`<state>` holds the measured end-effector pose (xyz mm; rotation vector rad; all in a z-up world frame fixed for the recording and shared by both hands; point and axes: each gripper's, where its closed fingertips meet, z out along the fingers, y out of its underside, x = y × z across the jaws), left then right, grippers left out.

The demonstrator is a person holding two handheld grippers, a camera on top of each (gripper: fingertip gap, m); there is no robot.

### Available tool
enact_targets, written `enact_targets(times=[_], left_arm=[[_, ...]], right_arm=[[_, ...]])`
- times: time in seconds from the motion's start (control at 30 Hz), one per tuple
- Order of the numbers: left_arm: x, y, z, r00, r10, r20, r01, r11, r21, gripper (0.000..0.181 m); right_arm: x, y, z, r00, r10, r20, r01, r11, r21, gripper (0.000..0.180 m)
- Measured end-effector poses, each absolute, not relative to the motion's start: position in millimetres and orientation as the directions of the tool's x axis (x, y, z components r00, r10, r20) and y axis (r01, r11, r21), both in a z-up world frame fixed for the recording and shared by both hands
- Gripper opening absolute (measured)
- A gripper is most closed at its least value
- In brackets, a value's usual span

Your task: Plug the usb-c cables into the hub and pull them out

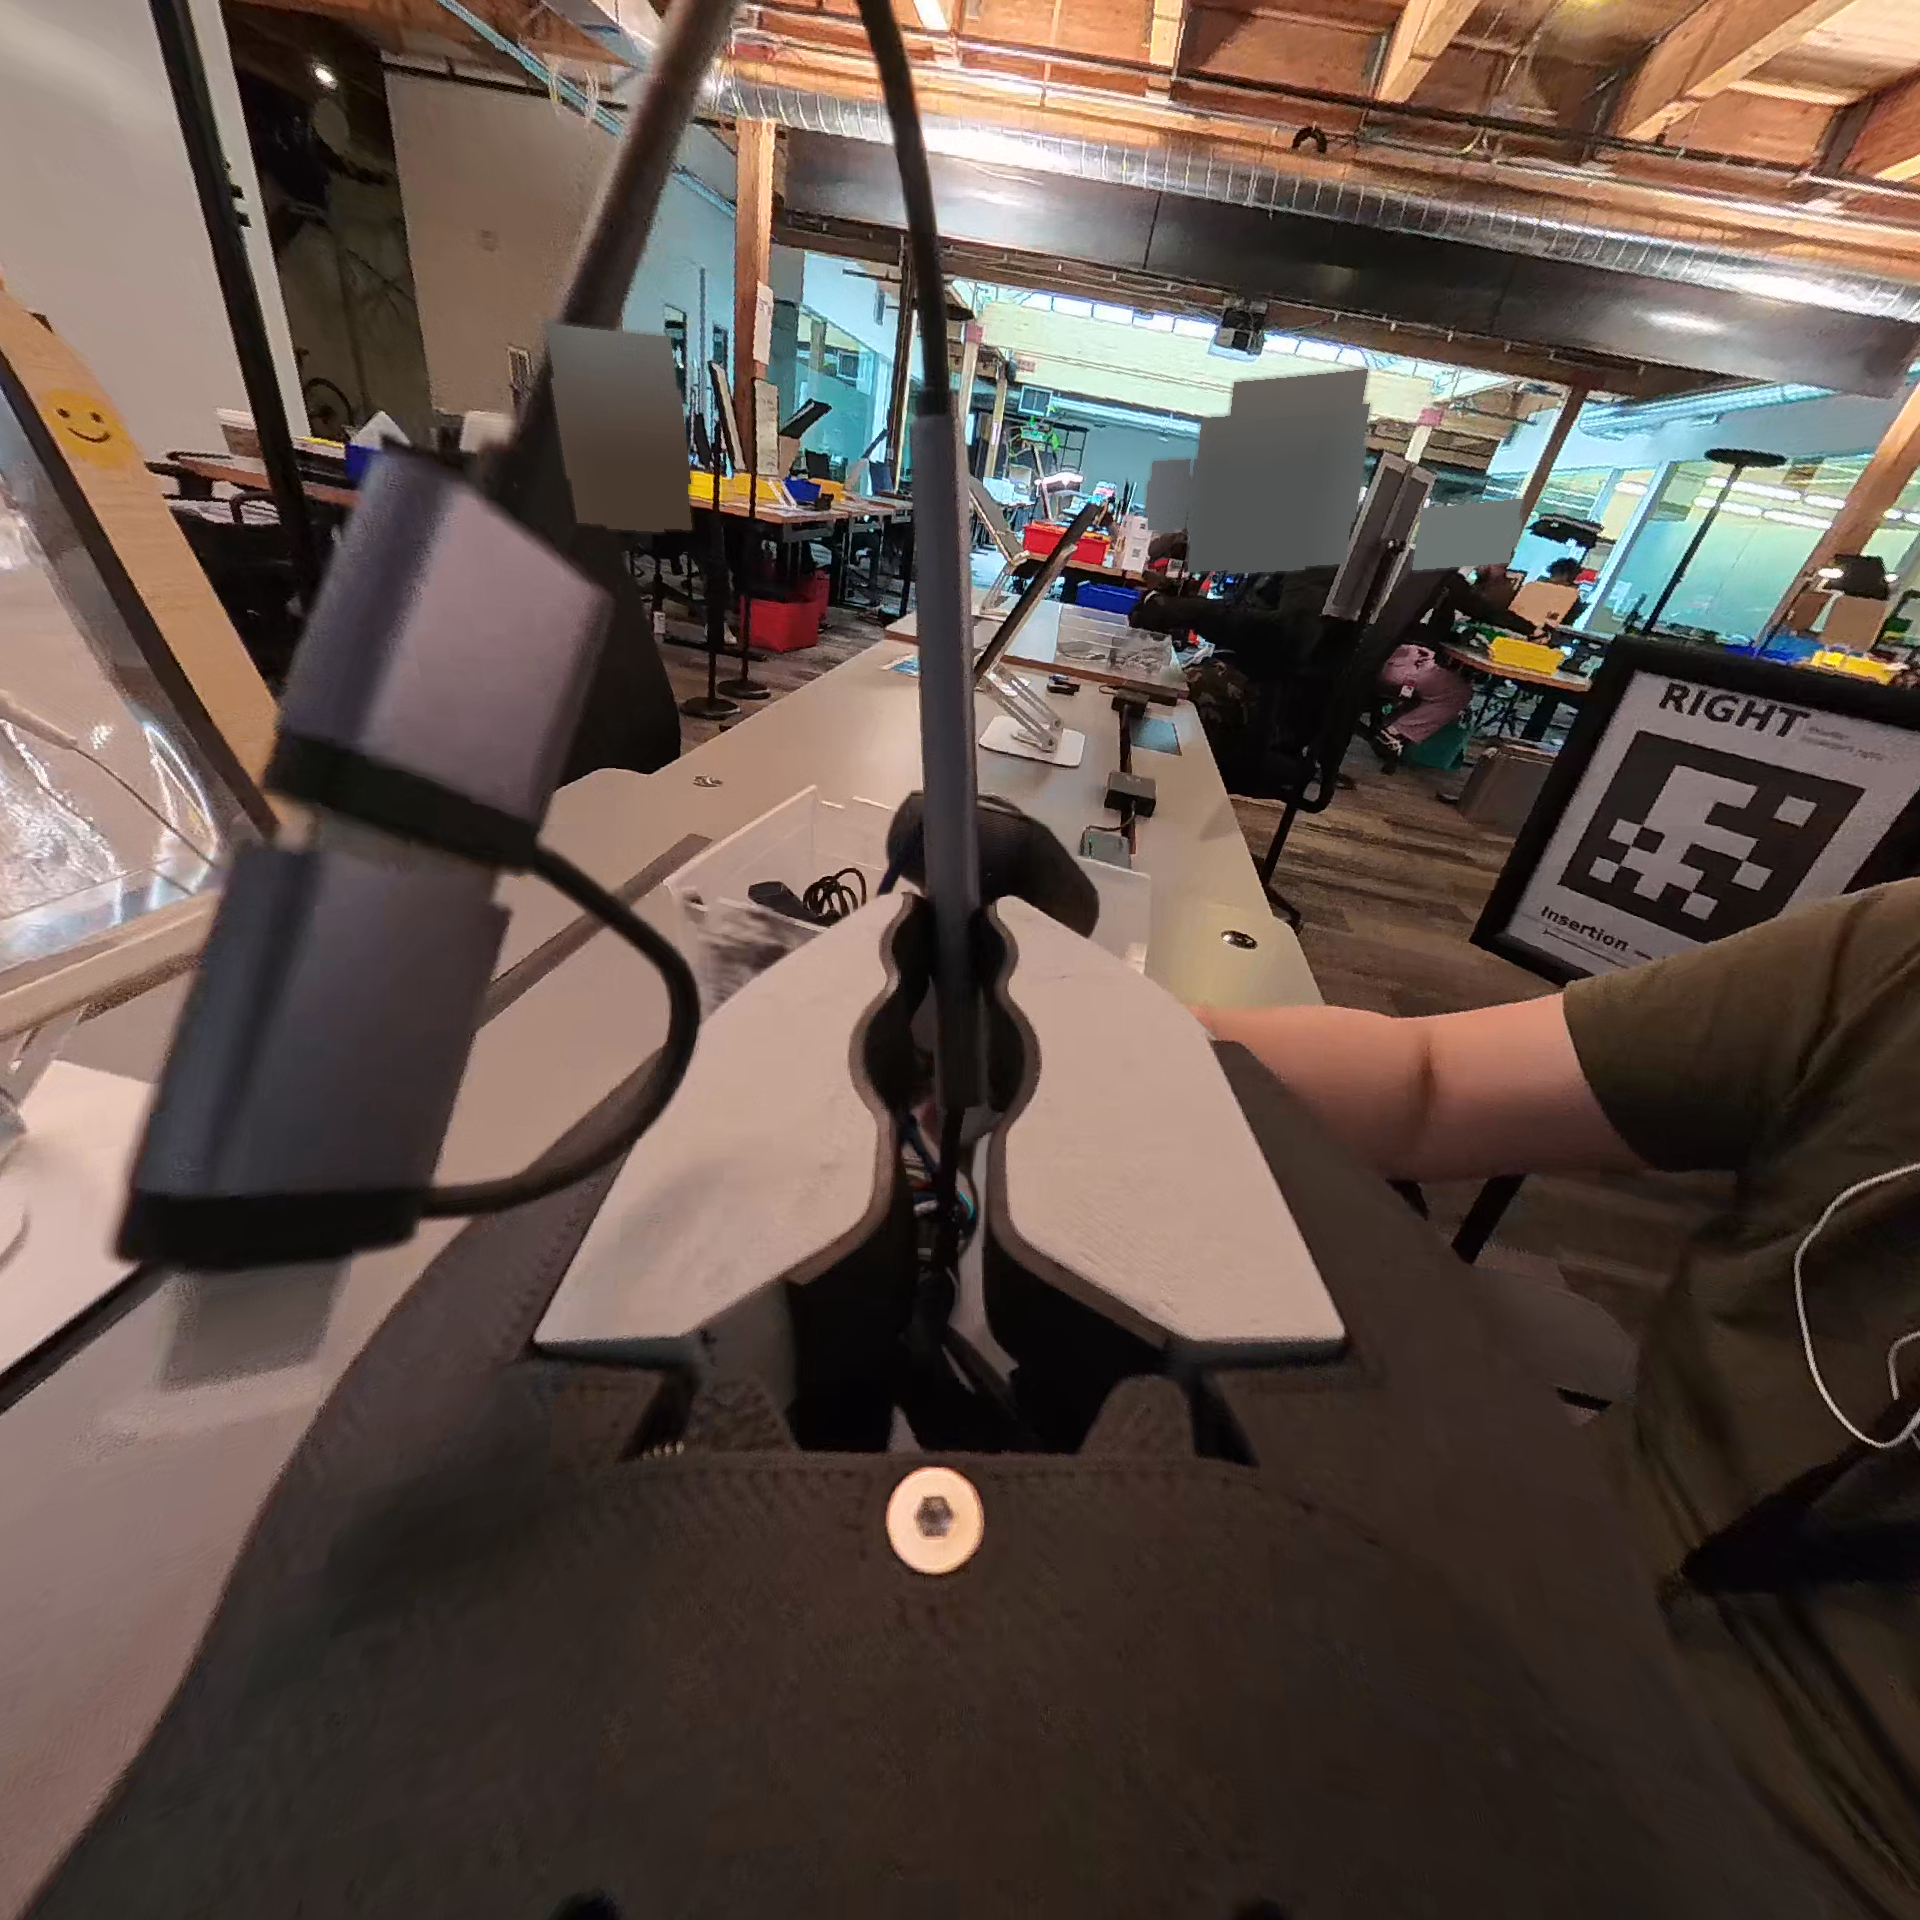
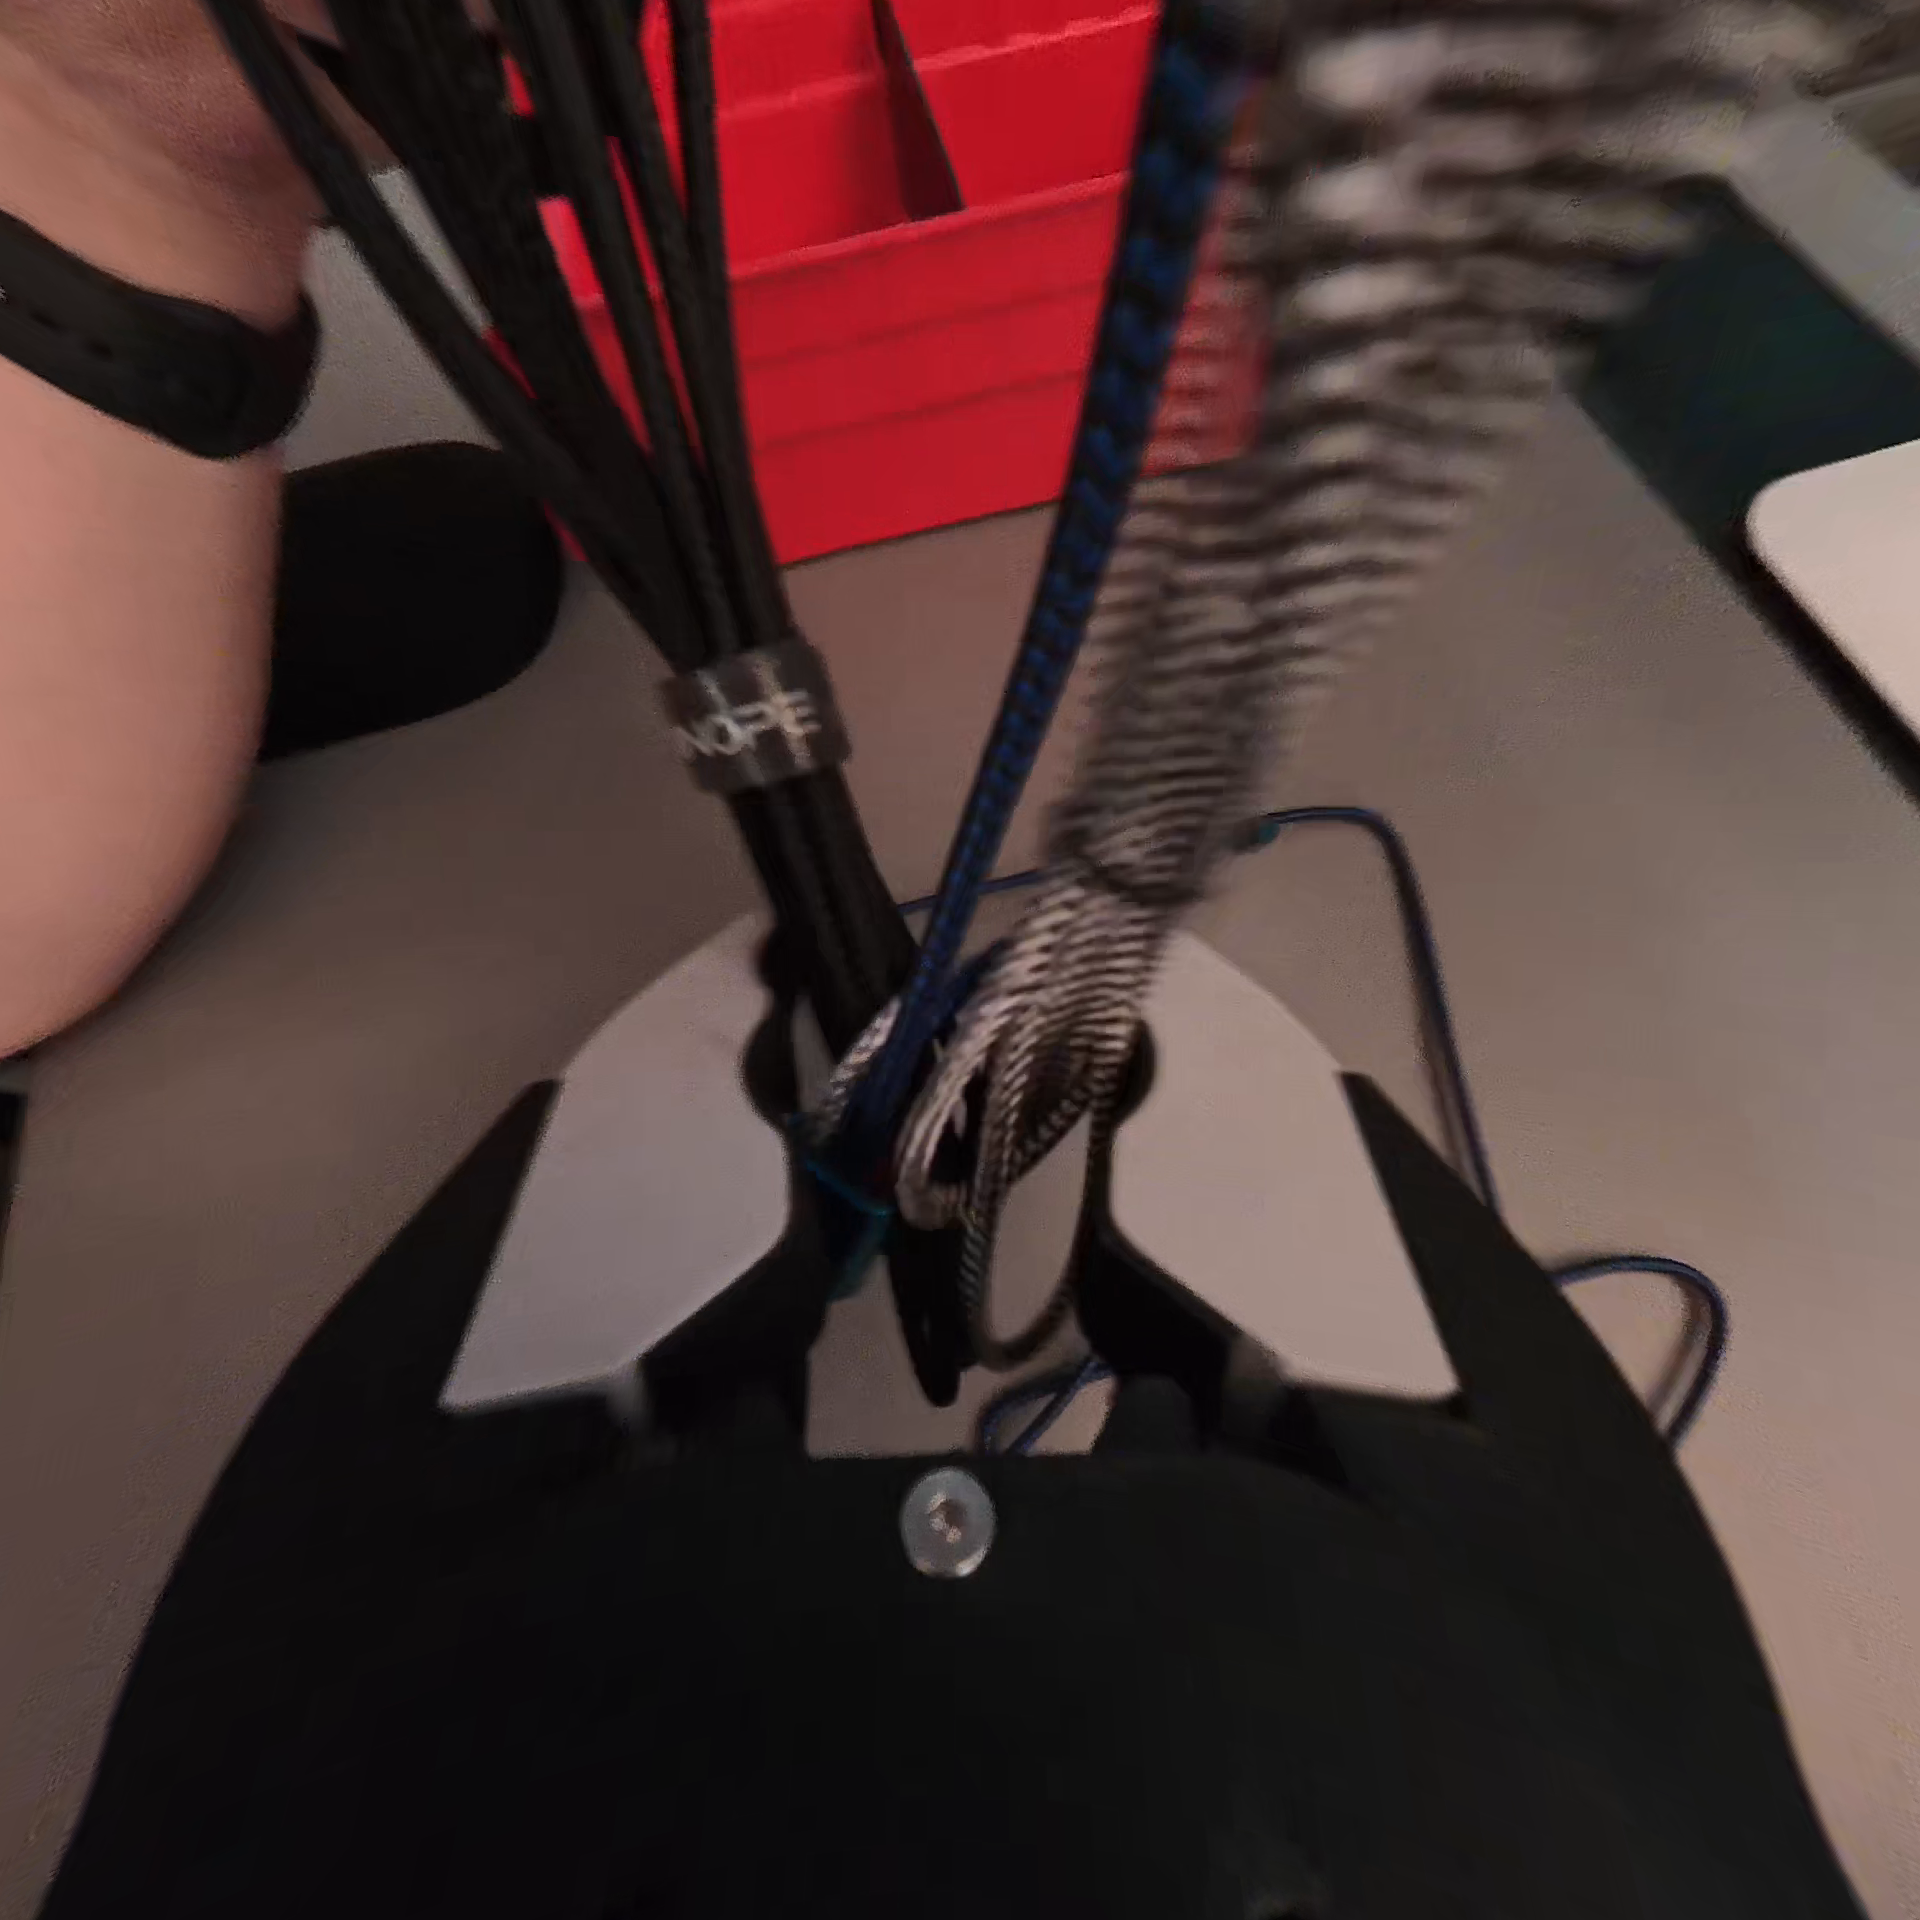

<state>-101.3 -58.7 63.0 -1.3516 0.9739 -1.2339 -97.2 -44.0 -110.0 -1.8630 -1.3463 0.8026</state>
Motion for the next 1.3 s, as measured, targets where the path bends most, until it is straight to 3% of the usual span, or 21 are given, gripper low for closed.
enact_targets(times=[0.03, 0.1, 0.33, 0.47, 0.57, 0.73, 1.03, 1.17, 1.3], left_arm=[[-100.8, -59.5, 65.7, 0.143, -0.975, 0.168, 0.081, -0.157, -0.984, 0.008], [-101.1, -60.2, 71.1, 0.146, -0.975, 0.170, 0.104, -0.156, -0.982, 0.008], [-98.3, -58.5, 82.4, 0.220, -0.962, 0.164, 0.134, -0.137, -0.981, 0.010], [-112.3, -56.4, 100.9, 0.275, -0.941, 0.199, 0.231, -0.137, -0.963, 0.038], [-135.7, -47.0, 100.1, 0.423, -0.880, 0.217, 0.214, -0.135, -0.967, 0.058], [-142.9, -51.7, 60.3, 0.527, -0.820, 0.222, 0.016, -0.252, -0.968, 0.070], [-103.9, -62.0, -66.4, 0.516, -0.795, 0.320, -0.117, -0.435, -0.893, 0.070], [-89.0, -41.4, -97.1, 0.508, -0.773, 0.380, -0.150, -0.514, -0.845, 0.070], [-74.3, -18.4, -120.9, 0.477, -0.856, 0.198, -0.365, -0.398, -0.842, 0.089]], right_arm=[[-95.4, -44.0, -107.2, 0.268, 0.957, -0.108, 0.519, -0.238, -0.821, 0.043], [-86.7, -34.9, -98.4, 0.312, 0.946, -0.089, 0.491, -0.240, -0.838, 0.033], [-70.1, -22.2, -79.6, 0.383, 0.922, -0.046, 0.455, -0.232, -0.860, 0.025], [-61.6, -13.1, -80.9, 0.415, 0.909, -0.039, 0.448, -0.242, -0.860, 0.023], [-52.7, -5.4, -75.6, 0.436, 0.897, -0.069, 0.407, -0.265, -0.874, 0.023], [-33.3, 0.9, -50.5, 0.466, 0.878, -0.104, 0.329, -0.282, -0.901, 0.023], [6.3, -6.1, 2.4, 0.507, 0.860, -0.054, 0.262, -0.214, -0.941, 0.022], [27.5, -8.6, 20.5, 0.535, 0.845, -0.011, 0.250, -0.171, -0.953, 0.022], [47.7, -16.0, 36.6, 0.561, 0.827, 0.032, 0.254, -0.135, -0.958, 0.023]])
